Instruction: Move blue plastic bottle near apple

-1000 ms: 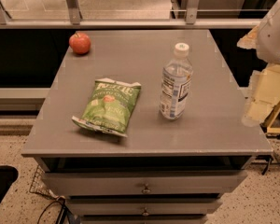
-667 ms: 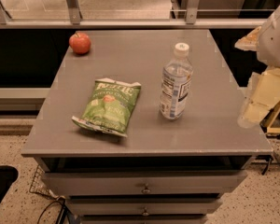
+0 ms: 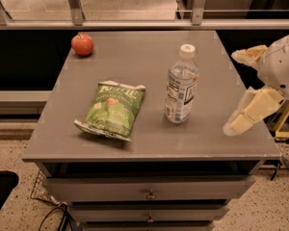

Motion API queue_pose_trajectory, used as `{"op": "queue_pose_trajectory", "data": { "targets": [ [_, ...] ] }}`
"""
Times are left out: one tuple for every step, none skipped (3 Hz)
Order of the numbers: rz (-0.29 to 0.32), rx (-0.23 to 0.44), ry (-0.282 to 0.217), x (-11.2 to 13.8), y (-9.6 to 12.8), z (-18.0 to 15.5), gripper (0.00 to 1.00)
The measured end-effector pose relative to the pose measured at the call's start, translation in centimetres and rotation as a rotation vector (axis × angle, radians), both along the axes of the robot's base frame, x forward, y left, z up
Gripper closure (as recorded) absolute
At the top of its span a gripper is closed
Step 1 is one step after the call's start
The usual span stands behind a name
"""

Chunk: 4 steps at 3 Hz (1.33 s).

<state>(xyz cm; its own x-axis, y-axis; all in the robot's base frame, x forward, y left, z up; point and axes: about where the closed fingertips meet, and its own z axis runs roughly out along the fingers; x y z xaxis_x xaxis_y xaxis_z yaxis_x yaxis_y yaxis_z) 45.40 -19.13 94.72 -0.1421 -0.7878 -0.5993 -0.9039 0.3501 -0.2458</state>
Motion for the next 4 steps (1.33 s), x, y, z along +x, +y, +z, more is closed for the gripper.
{"op": "queue_pose_trajectory", "data": {
  "targets": [
    [-0.012,0.16,-0.024,1.3,1.1,-1.1,0.0],
    [-0.03,0.296,-0.001,2.4,1.8,-2.4,0.0],
    [-0.026,0.392,-0.012,3.2,2.7,-3.0,0.0],
    [-0.026,0.392,-0.013,3.2,2.7,-3.0,0.0]
  ]
}}
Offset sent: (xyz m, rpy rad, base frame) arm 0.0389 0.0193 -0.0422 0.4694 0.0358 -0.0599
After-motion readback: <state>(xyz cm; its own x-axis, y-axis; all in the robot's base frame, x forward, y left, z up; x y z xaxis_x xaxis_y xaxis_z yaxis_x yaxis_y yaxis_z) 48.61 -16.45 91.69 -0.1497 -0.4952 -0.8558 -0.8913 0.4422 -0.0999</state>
